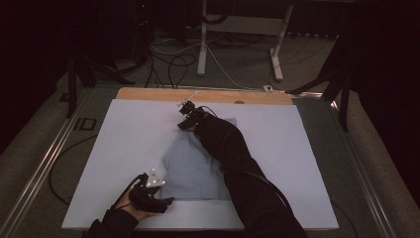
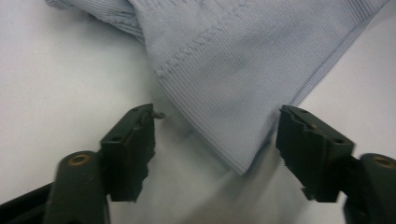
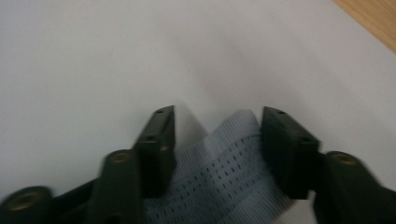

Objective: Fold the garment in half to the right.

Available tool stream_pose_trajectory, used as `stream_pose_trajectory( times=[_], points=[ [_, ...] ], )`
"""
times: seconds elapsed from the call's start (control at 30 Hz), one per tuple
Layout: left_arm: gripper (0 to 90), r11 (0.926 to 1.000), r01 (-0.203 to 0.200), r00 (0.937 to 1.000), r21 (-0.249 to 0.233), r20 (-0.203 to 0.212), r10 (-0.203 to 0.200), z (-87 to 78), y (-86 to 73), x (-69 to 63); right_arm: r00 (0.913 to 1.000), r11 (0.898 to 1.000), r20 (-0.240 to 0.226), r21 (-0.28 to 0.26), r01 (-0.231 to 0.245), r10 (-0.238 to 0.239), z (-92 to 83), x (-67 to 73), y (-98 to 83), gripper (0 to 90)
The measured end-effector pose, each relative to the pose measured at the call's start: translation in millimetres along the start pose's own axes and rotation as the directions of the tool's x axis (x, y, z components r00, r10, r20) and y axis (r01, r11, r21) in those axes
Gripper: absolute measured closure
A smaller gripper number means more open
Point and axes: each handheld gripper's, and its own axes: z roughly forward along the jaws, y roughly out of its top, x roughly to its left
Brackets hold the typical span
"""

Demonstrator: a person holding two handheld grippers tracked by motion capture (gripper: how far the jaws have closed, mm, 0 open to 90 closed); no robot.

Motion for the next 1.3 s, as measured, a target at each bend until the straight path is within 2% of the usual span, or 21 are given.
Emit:
stream_pose_trajectory(
  times=[0.3,0.4,0.47,0.5,0.7,0.93,1.13,1.3],
  points=[
    [42.6,0.9996,-0.028,0.9996,0.005,-0.002,0.028,-0.1,1.1,-2.1,0.9962,0.997,0.046,0.024,0.073,-0.074,-1.8,6.2,0.5,74.7],
    [46.9,0.9994,-0.034,0.9994,0.003,0.0,0.034,0.2,1.9,-3.7,0.9943,0.995,0.051,0.028,0.092,-0.093,-2.2,7.6,1.6,77.8],
    [49.4,0.9995,-0.031,0.9995,0.001,0.004,0.031,0.0,2.4,-3.3,0.9944,0.996,0.053,0.028,0.09,-0.091,-3.0,7.7,2.1,80.7],
    [51.5,0.9995,-0.033,0.9994,-0.001,0.01,0.033,-0.1,2.7,-3.1,0.9946,0.996,0.055,0.024,0.086,-0.088,-4.0,8.0,2.4,85.0],
    [61.4,0.9995,-0.03,0.999,-0.005,0.034,0.03,1.8,6.4,-3.5,0.995,0.997,0.056,0.016,0.082,-0.083,-9.2,8.1,4.7,86.5],
    [80.4,0.9985,-0.055,0.9972,0.003,0.052,0.055,3.4,11.8,-4.4,0.9947,0.996,0.045,0.009,0.092,-0.092,-12.4,10.3,6.3,86.8],
    [83.1,0.9973,-0.073,0.9962,0.009,0.048,0.073,3.6,16.0,-6.2,0.9937,0.995,0.044,-0.005,0.104,-0.103,-20.0,10.7,8.6,86.9],
    [83.6,0.9965,-0.084,0.9948,-0.008,0.057,0.084,1.0,17.6,-7.8,0.9939,0.994,0.043,-0.019,0.103,-0.102,-26.7,8.8,9.1,86.9]
  ],
)
